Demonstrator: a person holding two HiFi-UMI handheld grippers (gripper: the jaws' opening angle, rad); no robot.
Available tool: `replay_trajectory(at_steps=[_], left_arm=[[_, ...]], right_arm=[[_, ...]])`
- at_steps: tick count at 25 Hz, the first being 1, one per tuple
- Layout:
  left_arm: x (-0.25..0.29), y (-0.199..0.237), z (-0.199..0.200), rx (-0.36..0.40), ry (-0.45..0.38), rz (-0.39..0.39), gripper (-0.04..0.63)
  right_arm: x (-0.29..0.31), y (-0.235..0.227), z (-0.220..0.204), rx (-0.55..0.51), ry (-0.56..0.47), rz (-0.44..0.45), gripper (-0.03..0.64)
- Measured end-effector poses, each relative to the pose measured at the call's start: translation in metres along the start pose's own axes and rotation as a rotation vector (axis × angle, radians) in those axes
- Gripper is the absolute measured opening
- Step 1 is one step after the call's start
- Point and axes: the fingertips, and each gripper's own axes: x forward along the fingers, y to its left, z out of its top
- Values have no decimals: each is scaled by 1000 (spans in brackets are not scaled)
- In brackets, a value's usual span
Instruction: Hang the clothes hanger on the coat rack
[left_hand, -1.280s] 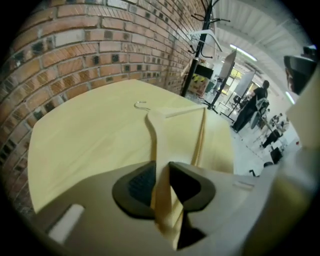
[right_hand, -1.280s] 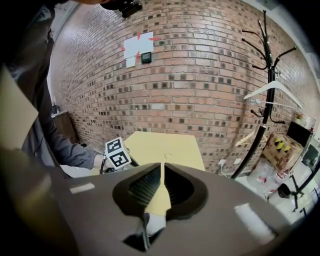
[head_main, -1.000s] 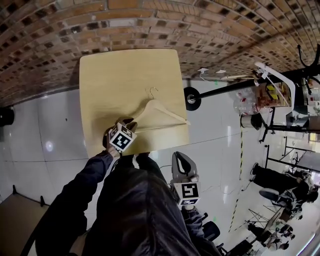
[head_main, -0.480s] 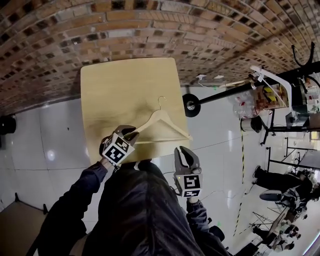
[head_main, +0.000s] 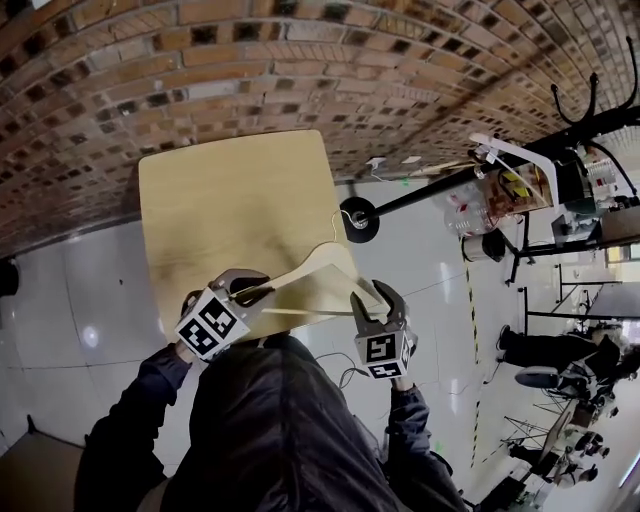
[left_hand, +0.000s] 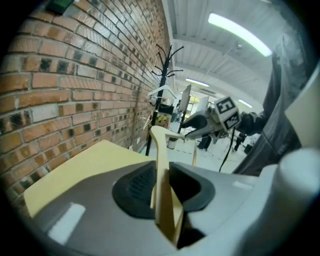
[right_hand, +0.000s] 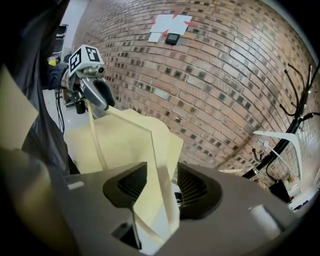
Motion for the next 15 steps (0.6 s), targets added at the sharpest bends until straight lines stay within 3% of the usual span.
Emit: replay_trajectory(at_steps=[4,5,6,15], left_arm=[[7,-13,21,38,-48,-129,84],[8,-15,25,52,-57,-157,84],[10,-16,29,66,-64,-180,84],[23,-21,55,153,-105,-288,86]], right_arm=[[0,-8,-18,-78,78,-31,180],[-2,-11,-21,-93,91,-50,115],[-6,-14,-22,-100,97,-66,104],[-43,-34,-24,-44,118,-152,100]])
